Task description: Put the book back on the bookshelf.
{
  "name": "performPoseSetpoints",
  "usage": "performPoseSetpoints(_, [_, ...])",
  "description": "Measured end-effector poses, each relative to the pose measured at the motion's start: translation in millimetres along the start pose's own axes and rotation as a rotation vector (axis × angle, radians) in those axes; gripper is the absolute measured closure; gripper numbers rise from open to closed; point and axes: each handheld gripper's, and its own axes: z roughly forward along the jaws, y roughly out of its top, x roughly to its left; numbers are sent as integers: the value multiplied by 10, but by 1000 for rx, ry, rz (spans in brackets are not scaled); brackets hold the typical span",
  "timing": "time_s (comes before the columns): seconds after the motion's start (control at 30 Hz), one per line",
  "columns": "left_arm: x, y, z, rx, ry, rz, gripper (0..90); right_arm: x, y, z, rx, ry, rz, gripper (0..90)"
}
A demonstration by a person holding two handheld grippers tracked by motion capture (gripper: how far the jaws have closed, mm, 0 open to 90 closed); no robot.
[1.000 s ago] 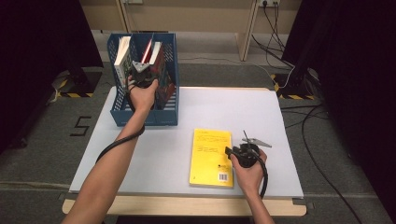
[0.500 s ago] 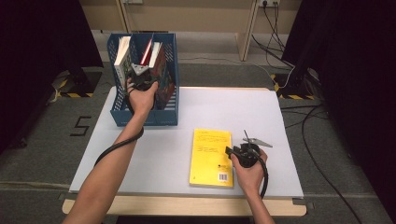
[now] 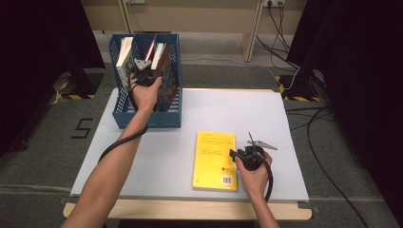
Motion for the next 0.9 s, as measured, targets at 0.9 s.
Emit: performPoseSetpoints(0.9, [-34,71,69,29,-1,3,742,-15,-8,22,9,1,-1,605])
